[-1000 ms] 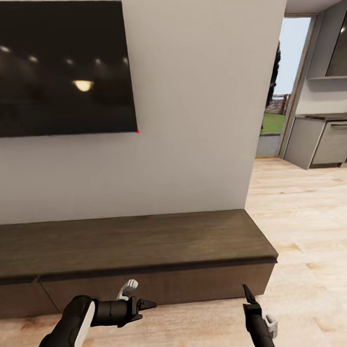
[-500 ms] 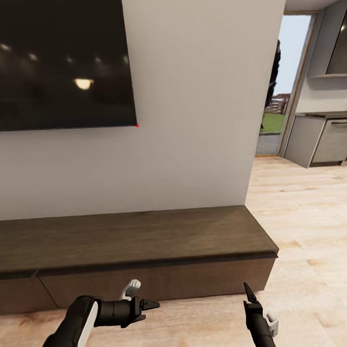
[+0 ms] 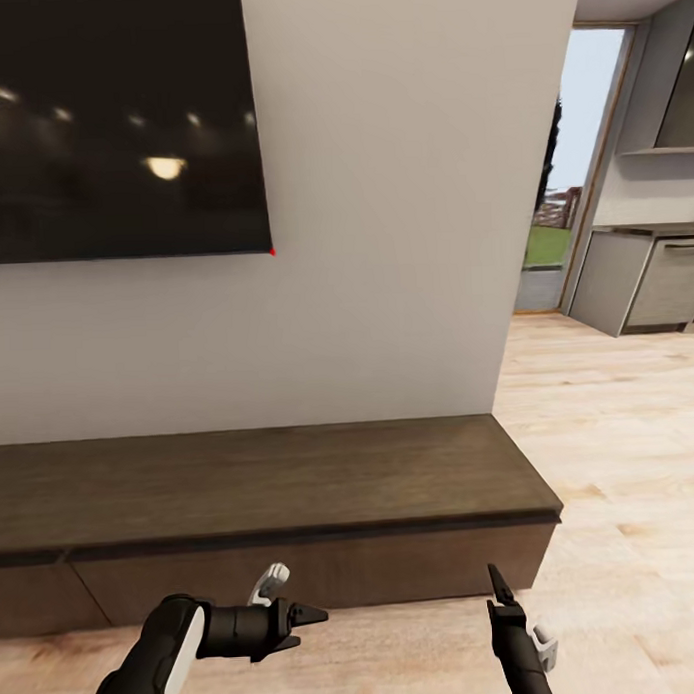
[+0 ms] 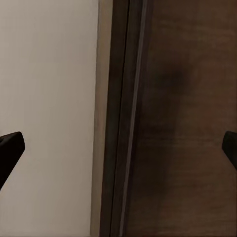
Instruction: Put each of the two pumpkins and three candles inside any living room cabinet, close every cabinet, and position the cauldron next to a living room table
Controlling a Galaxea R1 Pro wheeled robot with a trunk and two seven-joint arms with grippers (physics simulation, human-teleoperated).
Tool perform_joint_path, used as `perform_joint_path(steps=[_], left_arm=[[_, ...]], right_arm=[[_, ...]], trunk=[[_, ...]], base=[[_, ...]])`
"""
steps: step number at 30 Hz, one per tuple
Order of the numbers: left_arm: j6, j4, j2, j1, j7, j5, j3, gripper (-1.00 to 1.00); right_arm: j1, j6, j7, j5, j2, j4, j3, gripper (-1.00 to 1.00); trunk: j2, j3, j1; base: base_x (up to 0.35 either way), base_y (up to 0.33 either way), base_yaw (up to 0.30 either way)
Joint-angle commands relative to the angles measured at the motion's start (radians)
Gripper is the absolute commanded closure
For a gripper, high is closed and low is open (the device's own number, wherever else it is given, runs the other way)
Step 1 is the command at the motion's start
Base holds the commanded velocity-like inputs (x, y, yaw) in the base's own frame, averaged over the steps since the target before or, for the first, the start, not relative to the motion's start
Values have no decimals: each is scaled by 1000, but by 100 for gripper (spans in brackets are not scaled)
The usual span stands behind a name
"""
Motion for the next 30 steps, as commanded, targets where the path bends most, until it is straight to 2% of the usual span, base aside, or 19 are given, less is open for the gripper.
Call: perform_joint_path(steps=[1,15,22,30], left_arm=[[0,0,0,0,0,0,0,-100],[0,0,0,0,0,-1,0,-100],[2,0,0,0,0,0,0,-100],[2,0,-4,0,0,0,0,-100]], right_arm=[[0,0,0,0,0,0,0,-100],[0,0,0,-5,0,0,0,-100],[0,0,1,-5,0,0,0,-100],[0,0,1,-5,0,0,0,-100]], trunk=[[0,0,0],[0,0,0],[0,0,0],[-56,-25,31]], base=[[58,0,0],[142,0,0],[42,0,0],[2,0,0]])
